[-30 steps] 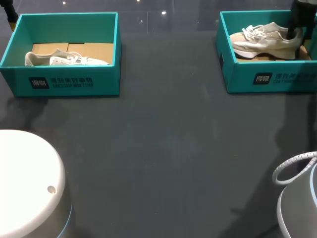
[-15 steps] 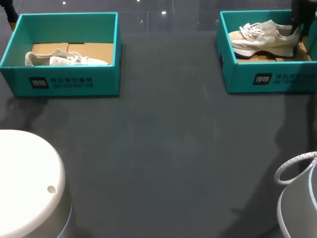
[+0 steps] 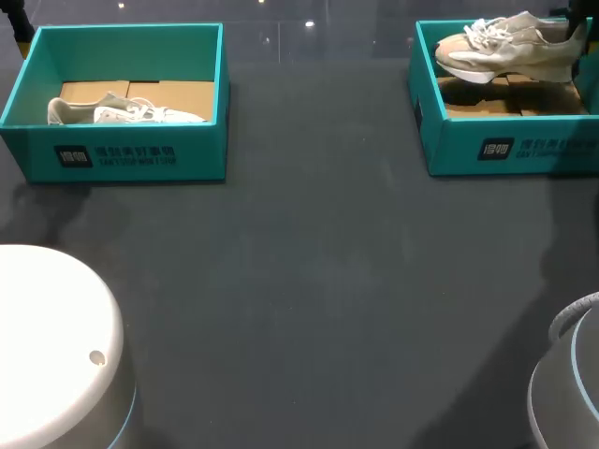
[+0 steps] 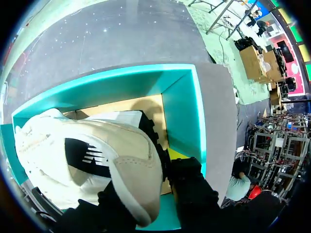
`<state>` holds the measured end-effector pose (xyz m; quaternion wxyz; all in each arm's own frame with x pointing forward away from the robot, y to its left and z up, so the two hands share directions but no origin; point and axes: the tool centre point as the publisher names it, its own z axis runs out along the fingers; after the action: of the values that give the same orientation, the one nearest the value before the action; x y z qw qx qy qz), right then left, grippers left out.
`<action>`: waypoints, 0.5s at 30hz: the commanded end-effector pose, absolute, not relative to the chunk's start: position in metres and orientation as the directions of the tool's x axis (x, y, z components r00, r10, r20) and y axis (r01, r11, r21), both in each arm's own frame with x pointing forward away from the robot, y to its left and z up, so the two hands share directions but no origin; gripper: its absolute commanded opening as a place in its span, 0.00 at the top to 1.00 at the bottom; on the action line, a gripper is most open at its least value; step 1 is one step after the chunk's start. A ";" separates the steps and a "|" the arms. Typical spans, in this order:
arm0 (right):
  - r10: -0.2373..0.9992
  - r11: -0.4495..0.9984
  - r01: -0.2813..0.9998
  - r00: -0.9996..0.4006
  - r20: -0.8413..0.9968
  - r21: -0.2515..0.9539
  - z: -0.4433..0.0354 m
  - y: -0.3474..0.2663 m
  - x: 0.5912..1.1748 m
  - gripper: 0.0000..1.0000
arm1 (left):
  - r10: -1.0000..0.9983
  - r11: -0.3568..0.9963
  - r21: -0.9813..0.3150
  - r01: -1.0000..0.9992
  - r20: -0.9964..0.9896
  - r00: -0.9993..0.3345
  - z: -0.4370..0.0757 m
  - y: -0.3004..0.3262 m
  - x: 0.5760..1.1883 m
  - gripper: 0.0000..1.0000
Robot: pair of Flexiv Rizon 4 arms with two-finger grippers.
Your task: Take the shoe out of the shoebox, open the shoe tongue, remove and reinsert the insole, then place the shoe into the shoebox
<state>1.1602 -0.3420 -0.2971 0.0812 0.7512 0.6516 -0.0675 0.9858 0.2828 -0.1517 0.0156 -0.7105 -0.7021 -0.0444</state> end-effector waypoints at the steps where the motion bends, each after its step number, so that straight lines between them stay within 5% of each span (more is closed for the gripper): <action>1: 0.965 -0.123 0.991 0.132 -0.227 0.055 -0.262 -0.334 1.151 1.00 | 0.996 -0.014 0.042 0.999 0.087 0.011 -0.152 0.283 0.985 0.00; 15: 0.953 -0.066 0.993 0.091 -0.288 0.096 -0.190 -0.311 1.141 1.00 | 0.996 -0.014 0.042 0.999 0.087 0.011 -0.152 0.283 0.985 0.00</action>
<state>1.1563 -0.3215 -0.2174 0.1240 0.7274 0.6704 -0.0786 0.9858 0.2828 -0.1517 0.0156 -0.7105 -0.7022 -0.0444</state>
